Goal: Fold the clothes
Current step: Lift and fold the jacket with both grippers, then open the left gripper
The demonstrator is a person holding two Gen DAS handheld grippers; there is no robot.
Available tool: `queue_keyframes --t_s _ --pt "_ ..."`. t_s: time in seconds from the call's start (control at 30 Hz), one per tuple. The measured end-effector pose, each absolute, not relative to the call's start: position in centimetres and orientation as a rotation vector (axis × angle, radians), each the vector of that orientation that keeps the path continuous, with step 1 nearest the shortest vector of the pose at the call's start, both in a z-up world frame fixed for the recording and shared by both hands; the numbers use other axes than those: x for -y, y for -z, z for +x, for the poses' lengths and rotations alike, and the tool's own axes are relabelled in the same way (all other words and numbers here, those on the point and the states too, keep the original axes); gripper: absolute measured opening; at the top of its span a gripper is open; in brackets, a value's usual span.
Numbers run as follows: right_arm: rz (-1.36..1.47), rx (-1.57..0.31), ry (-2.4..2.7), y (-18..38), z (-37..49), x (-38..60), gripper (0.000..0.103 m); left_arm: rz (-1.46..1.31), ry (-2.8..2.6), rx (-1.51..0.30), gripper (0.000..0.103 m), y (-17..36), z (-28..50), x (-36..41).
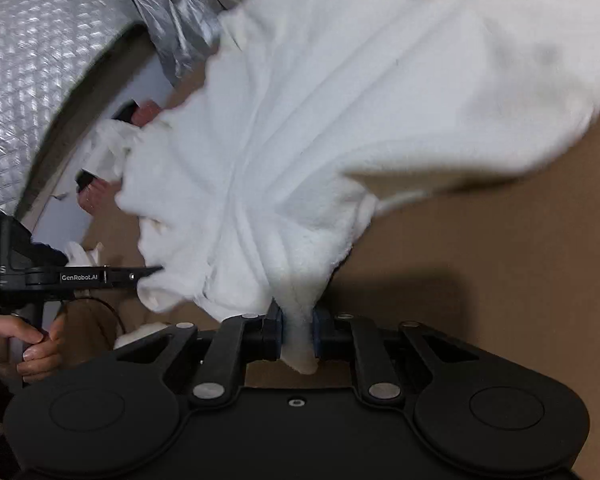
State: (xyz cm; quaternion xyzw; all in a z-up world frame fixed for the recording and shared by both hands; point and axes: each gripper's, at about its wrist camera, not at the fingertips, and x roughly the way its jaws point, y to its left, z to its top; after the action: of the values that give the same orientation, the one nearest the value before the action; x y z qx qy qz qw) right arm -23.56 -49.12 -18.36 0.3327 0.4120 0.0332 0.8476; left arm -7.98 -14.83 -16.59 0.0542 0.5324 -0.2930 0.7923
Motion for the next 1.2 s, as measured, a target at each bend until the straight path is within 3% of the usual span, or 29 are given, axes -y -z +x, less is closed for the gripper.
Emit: queue_keyframes --t_s 0.27,0.33,0.5,0.6,0.67,0.73,0.8,0.97,1.2 --pt "0.524 -0.909 -0.063 16.9 -23.0 46.7 0.017 0.03 0.607 -1.122 0.023 13.6 -7.7 11.8" --pt "0.49 -0.918 -0.059 16.6 -22.8 46.0 0.02 0.009 0.591 -1.078 0.037 12.0 -7.1 10.6" --pt "0.497 -1.015 -0.12 15.5 -24.1 47.5 0.025 0.087 0.419 -1.017 0.051 8.0 -2.7 8.7" --pt "0.275 -1.121 -0.212 10.0 -22.6 46.7 0.025 0.175 0.283 -0.944 0.067 5.4 2.1 8.2" --pt "0.073 -1.083 -0.241 4.8 -21.3 45.1 0.036 0.096 0.241 -0.994 0.071 5.2 5.8 7.4" --pt "0.018 -1.016 -0.319 1.3 -19.5 43.4 0.053 0.039 0.227 -1.069 0.071 6.7 8.6 7.4" --pt "-0.003 -0.955 -0.423 -1.0 -17.5 41.6 0.053 -0.014 0.212 -1.141 0.071 8.2 11.2 7.4" --pt "-0.05 -1.028 -0.528 3.4 -11.1 33.8 0.053 -0.063 0.175 -1.208 0.074 12.6 12.0 7.7" --pt "0.051 -1.177 -0.39 11.3 -4.7 30.4 0.053 -0.072 0.127 -1.294 0.095 17.2 15.6 5.2"
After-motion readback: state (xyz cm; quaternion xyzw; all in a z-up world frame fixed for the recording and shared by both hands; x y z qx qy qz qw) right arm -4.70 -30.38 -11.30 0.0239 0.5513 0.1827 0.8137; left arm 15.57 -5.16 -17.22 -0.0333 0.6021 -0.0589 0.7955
